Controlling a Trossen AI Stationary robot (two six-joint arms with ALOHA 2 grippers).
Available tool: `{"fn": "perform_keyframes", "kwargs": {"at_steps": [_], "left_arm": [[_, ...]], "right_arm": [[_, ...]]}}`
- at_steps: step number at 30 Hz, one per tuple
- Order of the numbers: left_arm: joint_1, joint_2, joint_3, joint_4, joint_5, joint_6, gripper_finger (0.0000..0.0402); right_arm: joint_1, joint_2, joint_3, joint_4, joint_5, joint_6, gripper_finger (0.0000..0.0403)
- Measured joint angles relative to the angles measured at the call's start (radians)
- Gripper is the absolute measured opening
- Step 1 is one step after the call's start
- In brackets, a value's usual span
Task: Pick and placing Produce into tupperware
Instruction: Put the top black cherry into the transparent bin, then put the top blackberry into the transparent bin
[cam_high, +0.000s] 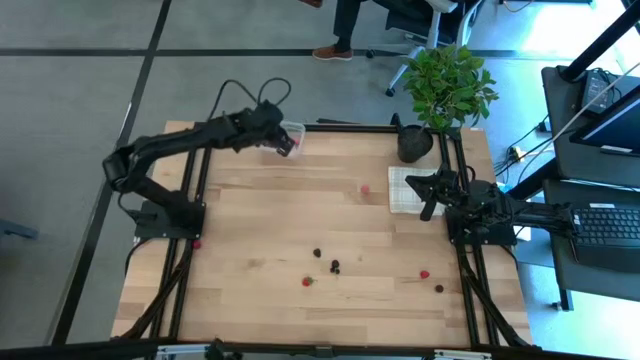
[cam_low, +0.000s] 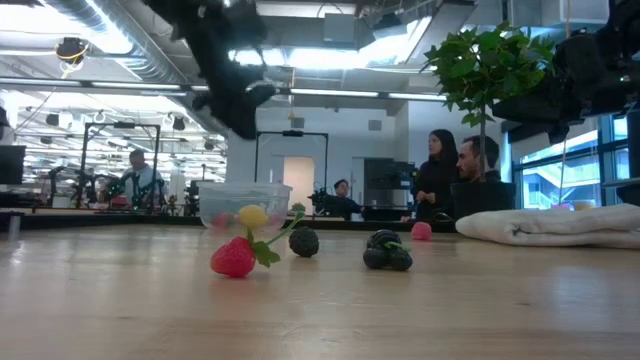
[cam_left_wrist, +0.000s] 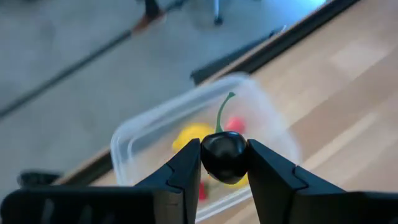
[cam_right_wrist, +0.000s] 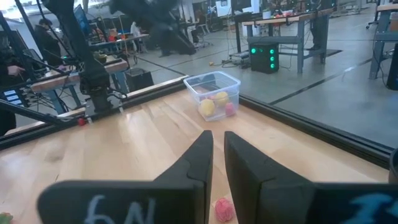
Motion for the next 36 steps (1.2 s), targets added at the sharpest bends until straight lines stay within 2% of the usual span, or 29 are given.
{"fn": "perform_keyframes", "kwargs": {"at_steps": [6,11,16,20,28,36], "left_arm": [[0.099,0.099,0.000,-0.045,0.094,-0.017,0.0100],[0.138,0.184,0.000,-0.050,0.151,-0.017,0.0112],[0.158,0.248,0.000,-0.067,0.184,-0.018,0.0106],[0.162,0.261,0.000,-0.070,0.186,-0.018,0.0105],[0.163,0.261,0.000,-0.069,0.206,-0.017,0.0148],[0.161,0.232,0.039,-0.068,0.207,0.034,0.0166]], "right_arm": [[0.000,0.000,0.000,0.005,0.000,-0.002,0.0045],[0.000,0.000,0.000,0.006,0.000,-0.003,0.0045],[0.000,0.000,0.000,0.006,0.000,-0.003,0.0045],[0.000,0.000,0.000,0.006,0.000,-0.003,0.0045],[0.000,0.000,0.000,0.005,0.001,-0.003,0.0045],[0.000,0.000,0.000,0.005,0.001,0.000,0.0045]]}}
